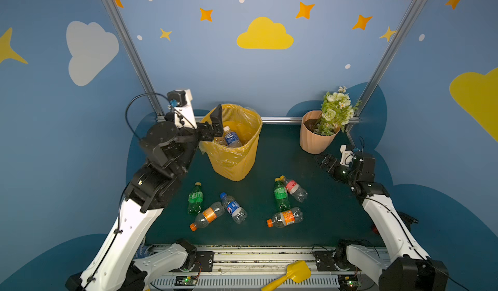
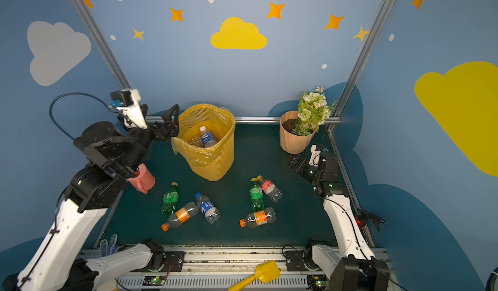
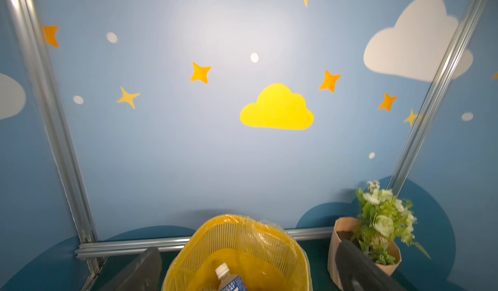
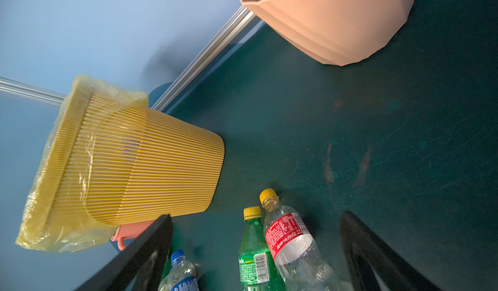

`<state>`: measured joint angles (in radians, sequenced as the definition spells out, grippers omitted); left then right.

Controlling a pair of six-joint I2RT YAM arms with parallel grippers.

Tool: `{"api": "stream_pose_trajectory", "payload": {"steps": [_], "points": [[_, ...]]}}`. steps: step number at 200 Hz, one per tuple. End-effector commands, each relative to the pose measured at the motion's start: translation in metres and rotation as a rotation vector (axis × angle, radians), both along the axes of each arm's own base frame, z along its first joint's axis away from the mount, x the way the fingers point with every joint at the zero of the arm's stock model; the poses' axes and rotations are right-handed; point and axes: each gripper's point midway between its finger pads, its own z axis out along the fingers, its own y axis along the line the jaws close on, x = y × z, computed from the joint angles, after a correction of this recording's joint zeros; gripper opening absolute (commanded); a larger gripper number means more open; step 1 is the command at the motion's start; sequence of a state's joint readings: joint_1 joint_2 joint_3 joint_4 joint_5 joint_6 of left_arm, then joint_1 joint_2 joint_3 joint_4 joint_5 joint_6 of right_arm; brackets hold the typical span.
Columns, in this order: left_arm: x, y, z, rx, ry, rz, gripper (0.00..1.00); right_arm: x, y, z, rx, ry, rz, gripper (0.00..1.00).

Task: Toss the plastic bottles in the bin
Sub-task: 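Open the left gripper to drop the Pocari Sweat bottle into the bin, then draw the left arm back while the right gripper reaches toward the Sprite bottle, then lower the right gripper and close it on the green Sprite bottle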

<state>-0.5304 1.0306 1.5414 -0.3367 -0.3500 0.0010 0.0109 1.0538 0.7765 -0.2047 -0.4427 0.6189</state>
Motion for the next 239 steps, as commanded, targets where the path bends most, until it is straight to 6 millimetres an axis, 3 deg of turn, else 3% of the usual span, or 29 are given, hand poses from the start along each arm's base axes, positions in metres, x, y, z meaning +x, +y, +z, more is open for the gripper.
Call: {"api": "stream_pose_trajectory", "payload": {"steps": [1, 68, 115, 187, 239], "points": [[0.011, 0.010, -0.060, 0.023, 0.142, 0.093, 1.00, 0.000, 0.014, 0.012, -0.023, -0.028, 0.064, 0.95], [-0.038, 0.095, -0.156, -0.039, 0.311, 0.422, 1.00, -0.019, 0.056, -0.016, -0.115, 0.080, 0.211, 0.93], [-0.062, 0.126, -0.221, -0.148, 0.430, 0.551, 1.00, -0.049, 0.086, -0.049, -0.237, 0.190, 0.330, 0.85], [-0.080, 0.146, -0.298, -0.248, 0.604, 0.648, 1.00, -0.088, 0.114, -0.086, -0.414, 0.323, 0.487, 0.81], [-0.076, 0.139, -0.326, -0.331, 0.664, 0.623, 1.00, -0.100, 0.133, -0.106, -0.471, 0.389, 0.568, 0.78]]}}
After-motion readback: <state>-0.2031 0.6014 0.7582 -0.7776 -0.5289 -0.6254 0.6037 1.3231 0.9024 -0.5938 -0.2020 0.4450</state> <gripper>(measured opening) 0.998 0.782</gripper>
